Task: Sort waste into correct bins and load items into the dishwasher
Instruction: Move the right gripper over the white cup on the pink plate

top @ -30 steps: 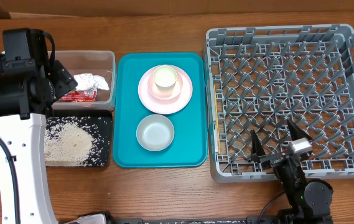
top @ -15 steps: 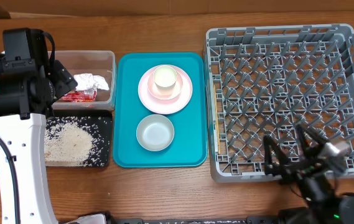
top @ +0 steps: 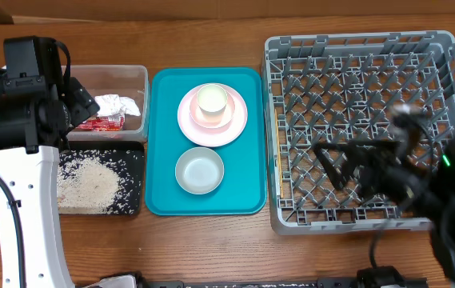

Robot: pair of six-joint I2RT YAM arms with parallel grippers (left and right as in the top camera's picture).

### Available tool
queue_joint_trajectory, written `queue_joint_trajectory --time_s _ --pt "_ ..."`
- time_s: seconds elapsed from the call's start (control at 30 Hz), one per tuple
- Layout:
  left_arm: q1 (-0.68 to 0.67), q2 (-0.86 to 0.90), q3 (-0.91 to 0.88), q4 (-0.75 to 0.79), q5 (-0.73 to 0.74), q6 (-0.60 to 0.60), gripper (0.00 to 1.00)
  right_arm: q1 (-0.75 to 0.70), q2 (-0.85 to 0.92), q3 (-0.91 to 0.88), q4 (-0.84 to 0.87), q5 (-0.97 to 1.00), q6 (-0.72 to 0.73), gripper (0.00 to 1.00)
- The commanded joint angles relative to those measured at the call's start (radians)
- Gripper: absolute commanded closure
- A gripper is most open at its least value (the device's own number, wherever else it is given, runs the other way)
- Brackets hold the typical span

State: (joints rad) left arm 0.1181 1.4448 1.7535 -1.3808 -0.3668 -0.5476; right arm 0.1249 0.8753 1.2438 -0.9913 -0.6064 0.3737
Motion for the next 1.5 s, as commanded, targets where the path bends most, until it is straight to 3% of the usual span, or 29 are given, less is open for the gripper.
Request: queue_joint_trajectory --time_s 0.0,0.1,0.17,0.27,0.37,0.5,0.63,0.77,1.0,1.07,1.2,1.47 --pt "0.003 -0.003 0.016 0.000 0.001 0.009 0.00 0.000 0.111 0.018 -0.007 -0.210 0.129 0.00" --pt "0.003 -0.003 0.016 0.000 0.001 0.009 0.00 0.000 0.209 0.018 0.004 -0.280 0.179 0.00" --pt "0.003 -0.003 0.016 0.000 0.001 0.009 0.00 0.002 0.274 0.018 0.032 -0.278 0.181 0.23" --pt "0.003 -0.003 0.016 0.000 0.001 0.009 0.00 0.045 0.350 0.018 0.075 -0.224 0.177 0.36" --pt "0.003 -0.003 0.016 0.001 0.001 0.009 0.00 0.167 0.399 0.018 0.156 -0.049 0.182 0.48" --pt "0.003 -0.003 0.016 0.000 0.001 0.009 0.00 0.359 0.456 0.020 0.292 0.201 0.201 0.47" --pt "0.003 -0.003 0.016 0.000 0.001 0.009 0.00 0.483 0.541 0.031 0.381 0.441 0.127 0.36" --pt "0.003 -0.003 0.016 0.000 0.001 0.009 0.00 0.486 0.689 0.181 0.344 0.433 0.051 0.39" --pt "0.003 -0.003 0.016 0.000 0.001 0.009 0.00 0.497 1.031 0.726 0.031 0.503 -0.111 0.41" --pt "0.003 -0.003 0.016 0.000 0.001 0.009 0.00 0.510 1.096 0.812 -0.010 0.558 -0.128 0.46" --pt "0.003 -0.003 0.016 0.000 0.001 0.009 0.00 0.535 1.167 0.838 -0.003 0.641 -0.127 0.55" --pt "0.003 -0.003 0.016 0.000 0.001 0.009 0.00 0.570 1.257 0.838 0.037 0.655 -0.131 0.55"
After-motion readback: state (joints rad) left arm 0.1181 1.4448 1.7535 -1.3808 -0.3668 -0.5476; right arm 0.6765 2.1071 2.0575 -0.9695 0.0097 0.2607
